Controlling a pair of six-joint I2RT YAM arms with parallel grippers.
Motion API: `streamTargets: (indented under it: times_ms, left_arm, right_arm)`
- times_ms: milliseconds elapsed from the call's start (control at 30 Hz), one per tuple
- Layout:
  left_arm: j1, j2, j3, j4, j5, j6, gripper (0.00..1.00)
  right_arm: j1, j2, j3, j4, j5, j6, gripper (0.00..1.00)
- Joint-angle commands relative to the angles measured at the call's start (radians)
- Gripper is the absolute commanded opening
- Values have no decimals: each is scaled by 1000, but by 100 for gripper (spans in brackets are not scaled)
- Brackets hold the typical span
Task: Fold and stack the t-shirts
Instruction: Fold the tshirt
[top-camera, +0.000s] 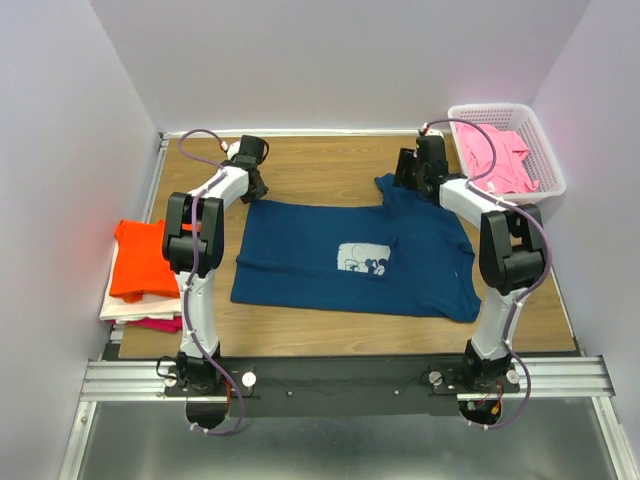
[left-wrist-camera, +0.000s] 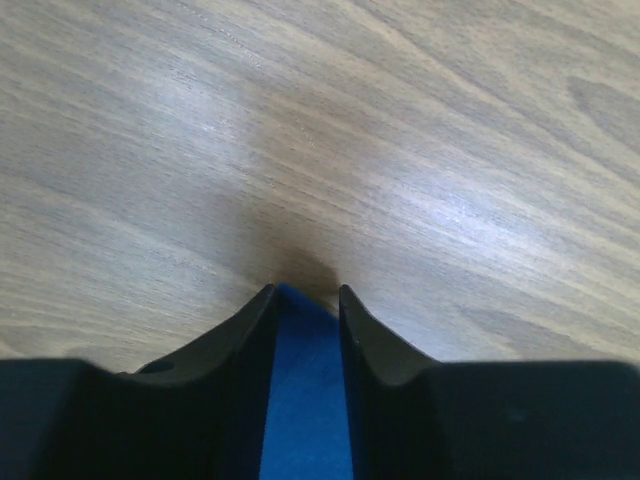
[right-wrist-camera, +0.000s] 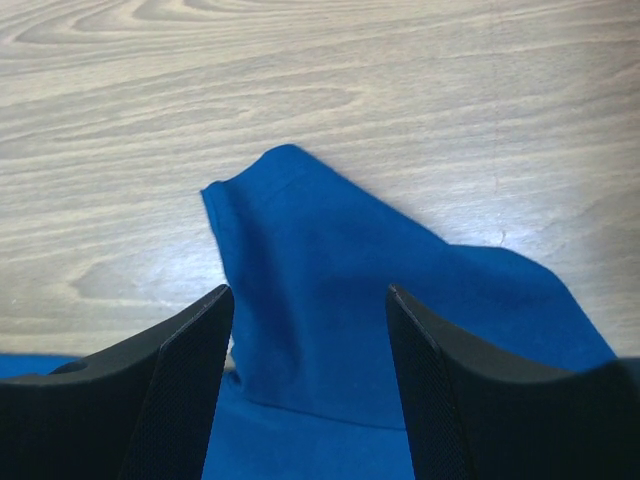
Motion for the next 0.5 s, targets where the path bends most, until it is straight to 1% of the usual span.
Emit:
streamTargets:
  times_ms: [0, 167, 300, 333, 467]
  left_arm:
    - [-5, 30, 18, -25, -34, -14, 33]
    - [-5, 44, 11, -18, -29, -15, 20]
    - [-5, 36, -6, -12, -28, -20, 5]
    - [-5, 33, -14, -12, -29, -20, 0]
    - [-5, 29, -21, -14, -34, -17, 0]
  right_arm:
    - [-13, 43, 39, 10, 15, -11, 69]
    - [-32, 67, 62, 11, 14, -12, 70]
    - [-58, 109, 94, 11, 2, -6, 70]
    - [-67, 130, 111, 10, -3, -6, 71]
    - [-87, 185, 146, 10, 11, -17, 72]
